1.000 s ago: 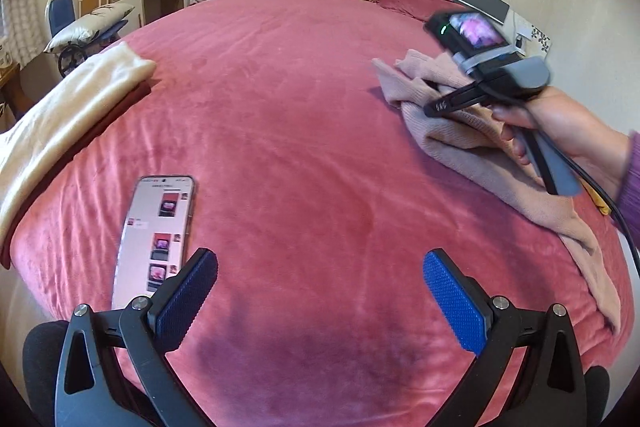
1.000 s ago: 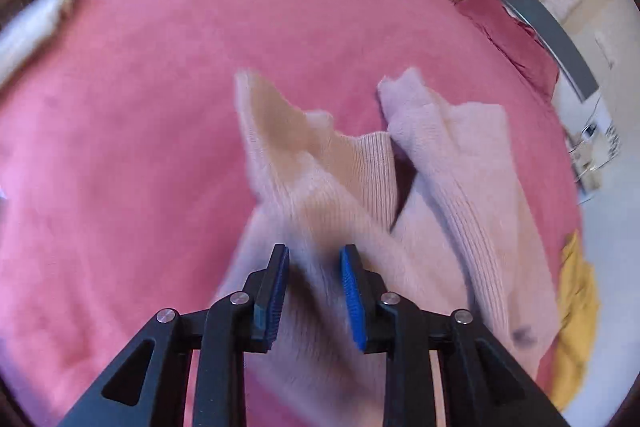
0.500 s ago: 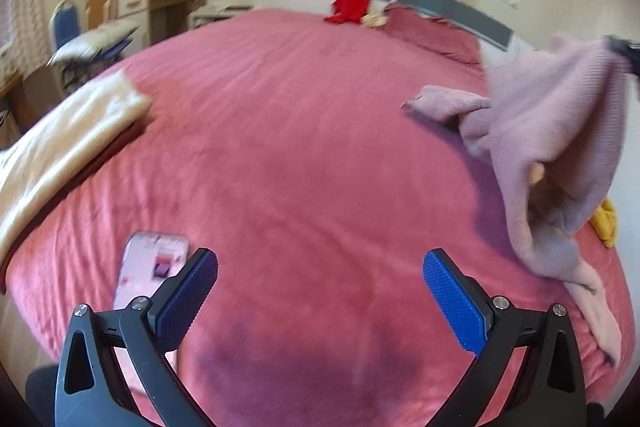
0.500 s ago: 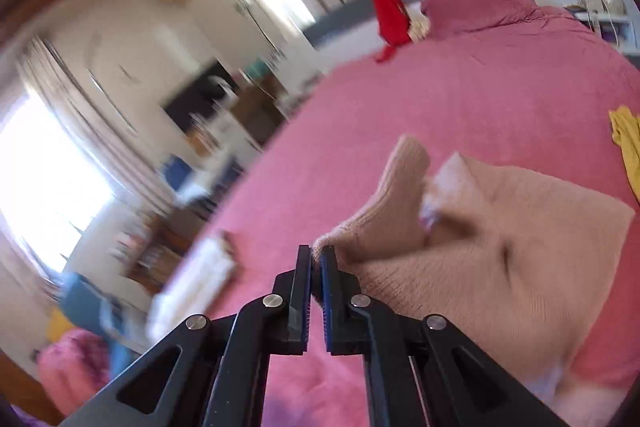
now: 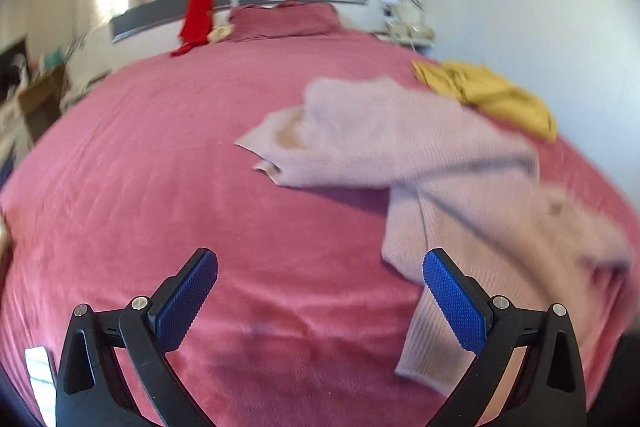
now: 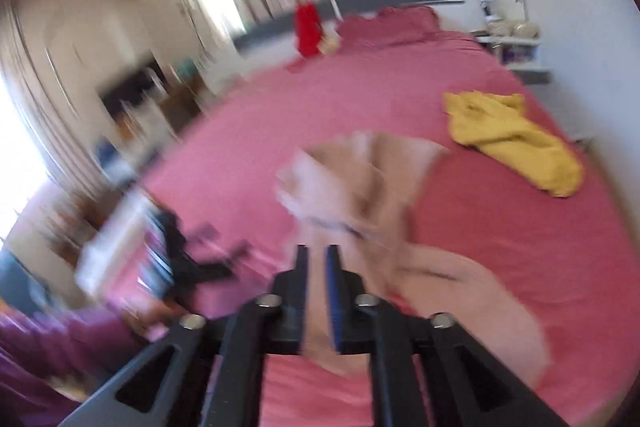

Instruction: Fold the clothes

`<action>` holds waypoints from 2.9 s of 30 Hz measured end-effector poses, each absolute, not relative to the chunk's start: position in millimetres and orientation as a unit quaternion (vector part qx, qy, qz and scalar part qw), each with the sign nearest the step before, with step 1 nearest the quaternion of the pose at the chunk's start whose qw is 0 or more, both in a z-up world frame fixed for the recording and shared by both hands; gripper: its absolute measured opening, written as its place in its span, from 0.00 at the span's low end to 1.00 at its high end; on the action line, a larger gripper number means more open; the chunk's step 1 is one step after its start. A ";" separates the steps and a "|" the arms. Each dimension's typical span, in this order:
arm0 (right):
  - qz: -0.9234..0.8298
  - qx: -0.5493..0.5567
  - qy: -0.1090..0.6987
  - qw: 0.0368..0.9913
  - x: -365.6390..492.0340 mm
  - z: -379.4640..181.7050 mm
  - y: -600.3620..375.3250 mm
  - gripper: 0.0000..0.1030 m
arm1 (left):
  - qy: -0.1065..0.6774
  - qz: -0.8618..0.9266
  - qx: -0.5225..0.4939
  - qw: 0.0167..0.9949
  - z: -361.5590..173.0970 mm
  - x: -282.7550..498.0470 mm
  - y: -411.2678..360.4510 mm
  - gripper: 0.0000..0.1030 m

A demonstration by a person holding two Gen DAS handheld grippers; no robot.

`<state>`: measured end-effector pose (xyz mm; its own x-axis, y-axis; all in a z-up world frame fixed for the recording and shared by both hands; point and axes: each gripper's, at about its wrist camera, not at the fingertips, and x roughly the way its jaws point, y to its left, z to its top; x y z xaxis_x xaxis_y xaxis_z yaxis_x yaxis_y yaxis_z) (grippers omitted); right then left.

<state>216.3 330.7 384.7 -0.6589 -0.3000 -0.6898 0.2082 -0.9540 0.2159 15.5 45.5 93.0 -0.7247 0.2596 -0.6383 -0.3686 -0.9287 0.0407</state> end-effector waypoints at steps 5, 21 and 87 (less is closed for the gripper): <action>-0.861 0.488 0.015 0.142 204.9 301.5 297.8 0.22 | 0.136 0.917 -0.315 0.204 83.5 18.1 45.5 1.00; -0.730 0.377 0.552 0.142 253.3 159.9 203.7 0.21 | 0.064 0.927 -0.317 0.189 85.0 25.5 -6.9 1.00; -0.949 0.284 -0.001 0.138 114.0 409.2 285.0 0.04 | 0.029 0.851 -0.281 0.442 133.5 -15.4 102.9 0.10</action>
<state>114.0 285.0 409.2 -0.8001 -0.2622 -0.5396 0.2613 -0.9619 0.0799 -15.4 102.9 133.5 -0.4513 0.7361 -0.5045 -0.7682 -0.6081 -0.2000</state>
